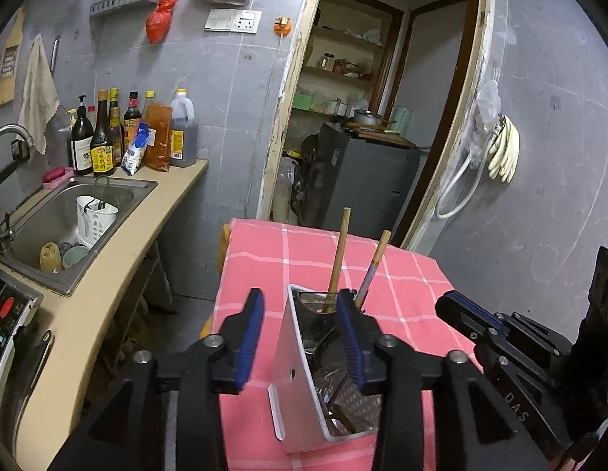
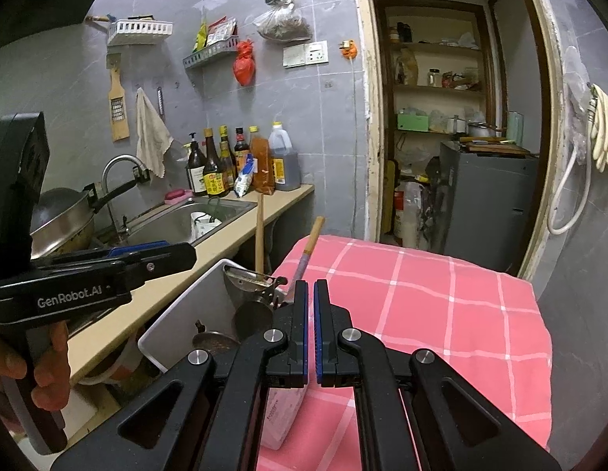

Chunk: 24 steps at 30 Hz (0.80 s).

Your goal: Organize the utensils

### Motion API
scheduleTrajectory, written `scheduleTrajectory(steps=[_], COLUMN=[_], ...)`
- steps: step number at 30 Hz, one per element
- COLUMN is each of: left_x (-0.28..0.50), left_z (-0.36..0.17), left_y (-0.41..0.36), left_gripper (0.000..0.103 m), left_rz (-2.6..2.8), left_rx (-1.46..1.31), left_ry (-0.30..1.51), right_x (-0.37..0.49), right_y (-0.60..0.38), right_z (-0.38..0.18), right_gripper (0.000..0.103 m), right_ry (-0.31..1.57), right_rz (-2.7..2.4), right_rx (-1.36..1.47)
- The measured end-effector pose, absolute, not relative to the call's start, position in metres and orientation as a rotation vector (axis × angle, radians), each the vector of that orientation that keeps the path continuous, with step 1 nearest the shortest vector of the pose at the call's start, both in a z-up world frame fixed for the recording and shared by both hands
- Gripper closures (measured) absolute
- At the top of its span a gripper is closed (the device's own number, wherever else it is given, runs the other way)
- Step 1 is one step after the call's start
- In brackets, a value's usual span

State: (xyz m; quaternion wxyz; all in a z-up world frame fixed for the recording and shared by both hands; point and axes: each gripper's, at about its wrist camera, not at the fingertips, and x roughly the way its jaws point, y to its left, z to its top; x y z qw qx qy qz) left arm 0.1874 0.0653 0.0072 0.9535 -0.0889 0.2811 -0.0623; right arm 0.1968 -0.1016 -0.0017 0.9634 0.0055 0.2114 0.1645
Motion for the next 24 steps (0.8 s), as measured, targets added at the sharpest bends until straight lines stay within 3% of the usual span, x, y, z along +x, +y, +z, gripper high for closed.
scheduleTrajectory(steps=[2,7,9,10,11,16,19,22,24], left_x=[0.185,0.18,0.177,0.175,0.174,0.164,0.16,0.152,0.147], left_z=[0.009,0.012,0.013,0.014,0.014,0.014,0.015,0.016,0.018], left_y=[0.067,0.066,0.065,0.066,0.065,0.061,0.057,0.053,0.049], left_gripper=[0.052,0.045,0.041,0.039,0.036,0.021,0.014,0.006,0.002], left_rz=[-0.125,-0.132,-0.137,-0.139,-0.14,-0.149,-0.163,-0.164,-0.169], left_rx=[-0.187,-0.188,-0.194,-0.195,-0.196,-0.195,-0.194,-0.19,-0.192], left_ry=[0.558,0.539,0.528,0.523,0.518,0.493,0.479,0.451,0.433], right_x=[0.194,0.186,0.182,0.178,0.175,0.162,0.152,0.139,0.131], right_y=[-0.104,-0.113,-0.118,-0.122,-0.125,-0.142,-0.151,-0.16,-0.164], right_z=[0.001,0.007,0.009,0.01,0.01,0.014,0.019,0.025,0.029], right_gripper=[0.1,0.096,0.08,0.062,0.051,0.046,0.03,0.022,0.011], right_ry=[0.424,0.416,0.414,0.408,0.4,0.392,0.363,0.34,0.334], right_rz=[0.319,0.278,0.255,0.235,0.22,0.147,0.098,0.064,0.044], right_rx=[0.018,0.031,0.039,0.049,0.06,0.077,0.085,0.09,0.085])
